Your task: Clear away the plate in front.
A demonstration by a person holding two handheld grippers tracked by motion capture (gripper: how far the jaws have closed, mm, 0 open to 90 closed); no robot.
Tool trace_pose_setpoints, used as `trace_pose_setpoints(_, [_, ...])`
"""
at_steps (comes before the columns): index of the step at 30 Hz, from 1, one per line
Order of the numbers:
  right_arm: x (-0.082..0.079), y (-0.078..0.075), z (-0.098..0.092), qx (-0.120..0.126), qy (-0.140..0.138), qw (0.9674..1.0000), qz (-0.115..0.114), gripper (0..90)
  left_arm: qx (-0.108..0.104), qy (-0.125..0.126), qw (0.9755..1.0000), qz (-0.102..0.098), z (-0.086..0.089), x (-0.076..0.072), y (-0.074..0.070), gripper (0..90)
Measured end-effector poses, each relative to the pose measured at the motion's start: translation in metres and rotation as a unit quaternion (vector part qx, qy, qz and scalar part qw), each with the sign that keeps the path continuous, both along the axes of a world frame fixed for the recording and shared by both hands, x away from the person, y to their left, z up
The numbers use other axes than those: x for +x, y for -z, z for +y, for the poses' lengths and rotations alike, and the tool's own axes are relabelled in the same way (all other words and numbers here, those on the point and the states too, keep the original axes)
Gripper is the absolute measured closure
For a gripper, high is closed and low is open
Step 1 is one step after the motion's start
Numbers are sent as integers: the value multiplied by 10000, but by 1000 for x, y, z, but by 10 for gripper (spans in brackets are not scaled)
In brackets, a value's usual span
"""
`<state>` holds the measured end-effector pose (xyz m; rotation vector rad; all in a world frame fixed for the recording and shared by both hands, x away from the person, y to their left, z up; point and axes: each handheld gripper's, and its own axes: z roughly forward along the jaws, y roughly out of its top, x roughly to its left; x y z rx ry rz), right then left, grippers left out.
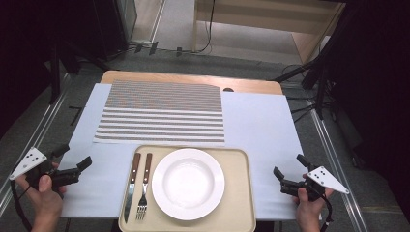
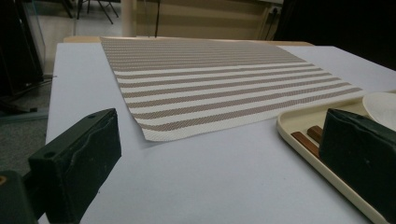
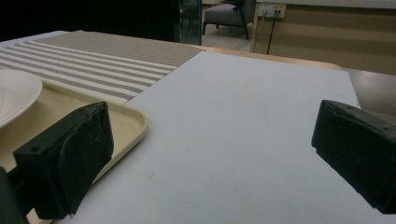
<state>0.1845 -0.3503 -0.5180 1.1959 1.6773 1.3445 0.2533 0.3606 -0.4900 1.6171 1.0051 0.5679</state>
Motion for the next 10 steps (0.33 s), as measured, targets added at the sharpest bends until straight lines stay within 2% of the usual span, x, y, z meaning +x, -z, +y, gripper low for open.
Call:
trace_pose_setpoints(3, [0, 0, -1, 17, 0, 10000, -9, 0, 105, 23, 9999, -24, -3, -1, 0, 0])
trace_pose_setpoints(10, [0, 0, 0, 19, 20, 10000, 11, 0, 88, 8, 10000, -15, -4, 0, 1, 0])
